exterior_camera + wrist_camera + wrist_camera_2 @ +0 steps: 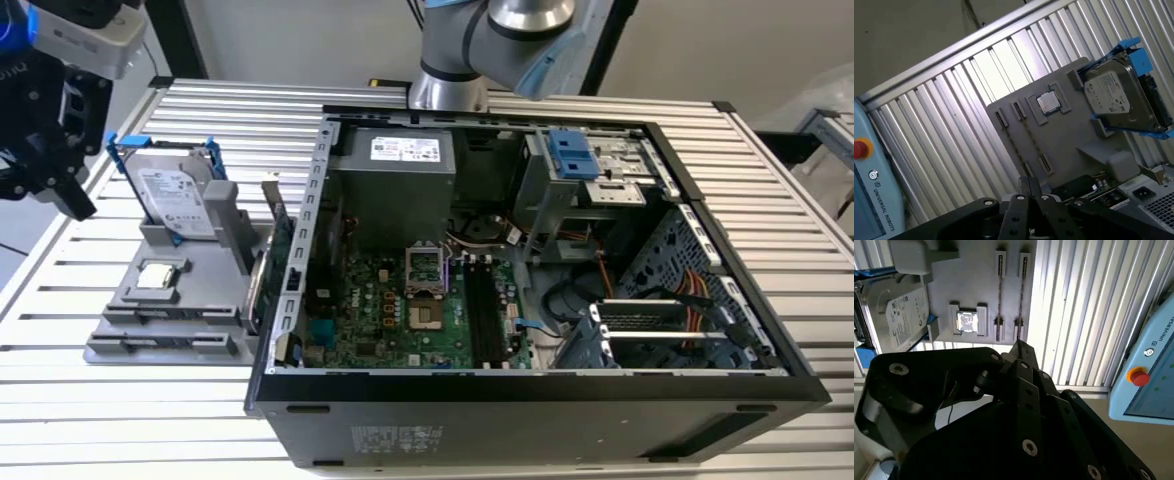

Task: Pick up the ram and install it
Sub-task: 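Pick up the ram and move it above insertion slot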

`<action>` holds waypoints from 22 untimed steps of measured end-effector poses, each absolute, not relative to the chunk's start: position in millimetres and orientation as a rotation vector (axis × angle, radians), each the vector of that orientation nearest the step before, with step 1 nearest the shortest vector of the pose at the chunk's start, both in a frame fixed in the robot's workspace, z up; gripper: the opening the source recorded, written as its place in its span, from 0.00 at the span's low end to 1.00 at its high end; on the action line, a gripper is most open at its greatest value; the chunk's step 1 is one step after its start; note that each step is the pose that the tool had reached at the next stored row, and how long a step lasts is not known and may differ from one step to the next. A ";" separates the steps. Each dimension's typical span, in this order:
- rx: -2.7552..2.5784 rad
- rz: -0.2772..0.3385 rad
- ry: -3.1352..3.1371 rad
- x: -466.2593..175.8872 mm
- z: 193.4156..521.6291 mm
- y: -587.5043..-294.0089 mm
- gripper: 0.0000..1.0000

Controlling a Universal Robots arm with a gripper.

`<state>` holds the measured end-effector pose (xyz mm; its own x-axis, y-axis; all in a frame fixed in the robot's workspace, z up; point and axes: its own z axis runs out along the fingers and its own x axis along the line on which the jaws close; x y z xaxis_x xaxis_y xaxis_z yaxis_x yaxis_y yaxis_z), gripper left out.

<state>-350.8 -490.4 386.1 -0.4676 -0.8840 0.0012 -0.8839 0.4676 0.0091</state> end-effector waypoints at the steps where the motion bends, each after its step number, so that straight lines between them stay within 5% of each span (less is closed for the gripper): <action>1: 1.633 -0.011 -2.677 -350.8 386.1 -490.4 0.00; 22: 2.070 -0.012 -2.373 -350.8 386.1 -490.3 0.00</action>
<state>-350.8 -490.3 386.1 -0.1360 -0.9906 -0.0110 -0.9907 0.1360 0.0010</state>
